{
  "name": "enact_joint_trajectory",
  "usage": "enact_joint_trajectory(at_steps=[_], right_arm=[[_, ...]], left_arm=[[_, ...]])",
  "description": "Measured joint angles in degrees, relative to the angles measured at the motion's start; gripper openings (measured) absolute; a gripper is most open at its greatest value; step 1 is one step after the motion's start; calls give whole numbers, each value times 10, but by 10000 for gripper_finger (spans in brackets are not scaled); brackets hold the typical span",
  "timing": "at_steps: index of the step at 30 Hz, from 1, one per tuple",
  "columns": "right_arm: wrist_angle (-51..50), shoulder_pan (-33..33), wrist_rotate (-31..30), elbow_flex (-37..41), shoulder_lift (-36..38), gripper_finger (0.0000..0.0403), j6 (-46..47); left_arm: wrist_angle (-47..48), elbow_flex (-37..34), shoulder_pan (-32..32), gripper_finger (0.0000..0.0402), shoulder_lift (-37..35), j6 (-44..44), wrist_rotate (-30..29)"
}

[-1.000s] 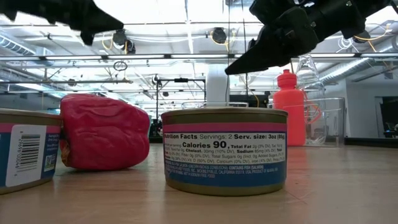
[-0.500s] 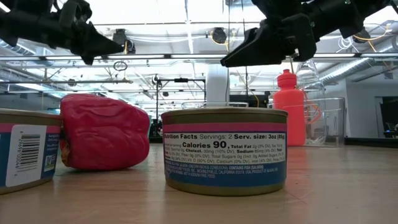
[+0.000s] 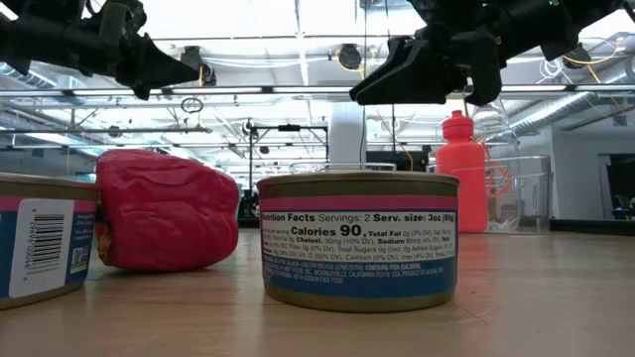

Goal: Pick & Place Food Item
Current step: Put the orange into the left transparent bin

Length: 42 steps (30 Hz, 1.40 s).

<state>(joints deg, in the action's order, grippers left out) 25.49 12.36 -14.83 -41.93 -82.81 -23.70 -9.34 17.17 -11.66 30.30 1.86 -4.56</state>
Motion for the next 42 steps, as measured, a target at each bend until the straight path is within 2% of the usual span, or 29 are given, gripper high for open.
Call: enact_joint_trajectory(at_steps=[6,13,14,19,22,34,36,38,40,42], right_arm=[[18,0,0,0,0,118,0],[30,-12,17,0,0,118,16],[36,-18,49,0,0,118,27],[95,-53,290,0,6,118,85],[93,-67,330,0,6,118,105],[117,-92,316,35,9,118,104],[109,-93,261,37,9,118,109],[94,-93,169,36,9,118,121],[39,-94,75,20,10,118,130],[-61,-94,32,-19,17,119,136]], left_arm=[[0,0,0,3,0,26,-13],[1,0,0,22,1,53,-13],[3,0,0,22,0,60,-8],[0,0,1,9,1,80,14],[-10,0,1,3,1,65,14],[-14,0,1,25,1,55,15],[-14,0,1,26,1,54,15],[-14,0,1,26,1,53,15],[-14,0,1,26,1,53,15],[-13,0,1,26,0,53,15]])
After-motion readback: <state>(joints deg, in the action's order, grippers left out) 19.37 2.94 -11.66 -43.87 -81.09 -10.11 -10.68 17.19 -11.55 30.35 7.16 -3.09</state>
